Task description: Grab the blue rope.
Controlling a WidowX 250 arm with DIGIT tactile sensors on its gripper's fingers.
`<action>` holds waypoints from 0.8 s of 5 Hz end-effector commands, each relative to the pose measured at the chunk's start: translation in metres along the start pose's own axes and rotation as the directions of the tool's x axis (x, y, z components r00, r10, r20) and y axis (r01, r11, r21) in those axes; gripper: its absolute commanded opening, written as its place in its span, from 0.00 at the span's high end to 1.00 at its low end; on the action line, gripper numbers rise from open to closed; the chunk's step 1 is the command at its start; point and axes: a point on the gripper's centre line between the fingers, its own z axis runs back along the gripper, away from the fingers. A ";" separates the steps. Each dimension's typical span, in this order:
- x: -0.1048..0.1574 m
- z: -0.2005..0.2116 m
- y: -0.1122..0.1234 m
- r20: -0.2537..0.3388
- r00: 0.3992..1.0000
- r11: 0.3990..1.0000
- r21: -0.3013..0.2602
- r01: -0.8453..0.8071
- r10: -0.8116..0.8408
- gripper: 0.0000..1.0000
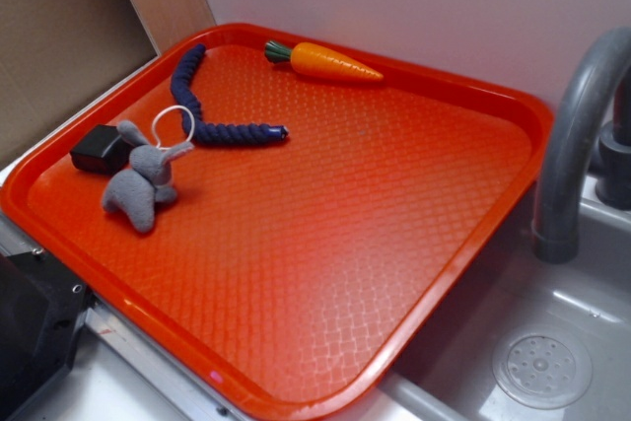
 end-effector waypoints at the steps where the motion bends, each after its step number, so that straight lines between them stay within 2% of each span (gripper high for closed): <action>1: 0.000 0.000 0.000 0.000 1.000 1.000 0.000 0.000 0.000 0.00; 2: 0.044 -0.026 0.024 -0.065 0.965 0.967 -0.012 -0.256 0.254 0.00; 3: 0.064 -0.055 0.048 -0.081 0.869 0.872 -0.003 -0.489 0.487 0.00; 4: 0.076 -0.077 0.069 -0.064 0.771 0.774 0.044 -0.632 0.633 0.00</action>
